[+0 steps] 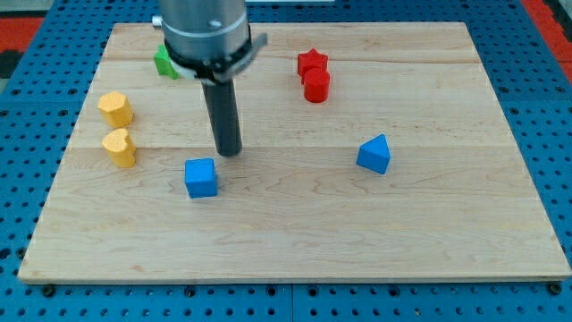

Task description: Push the heart into the cube

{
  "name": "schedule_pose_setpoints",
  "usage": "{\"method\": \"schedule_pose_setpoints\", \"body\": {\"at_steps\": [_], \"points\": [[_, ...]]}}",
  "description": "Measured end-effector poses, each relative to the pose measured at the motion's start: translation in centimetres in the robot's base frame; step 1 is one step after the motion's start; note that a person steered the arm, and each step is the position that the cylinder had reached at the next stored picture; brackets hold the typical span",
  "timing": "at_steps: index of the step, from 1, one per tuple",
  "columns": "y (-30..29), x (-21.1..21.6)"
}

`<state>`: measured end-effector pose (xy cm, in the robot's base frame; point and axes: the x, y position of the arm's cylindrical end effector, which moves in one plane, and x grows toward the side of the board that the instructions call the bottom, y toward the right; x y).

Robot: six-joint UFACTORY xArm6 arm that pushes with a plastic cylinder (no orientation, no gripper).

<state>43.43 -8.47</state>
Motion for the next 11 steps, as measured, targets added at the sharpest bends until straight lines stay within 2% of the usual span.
{"method": "schedule_pose_setpoints", "body": {"at_steps": [1,4,6,8,11], "points": [[-4.9,-1.9],[-16.5,-0.8],[-16.9,2.4],[-11.0,5.5],[1.6,6.2]]}}
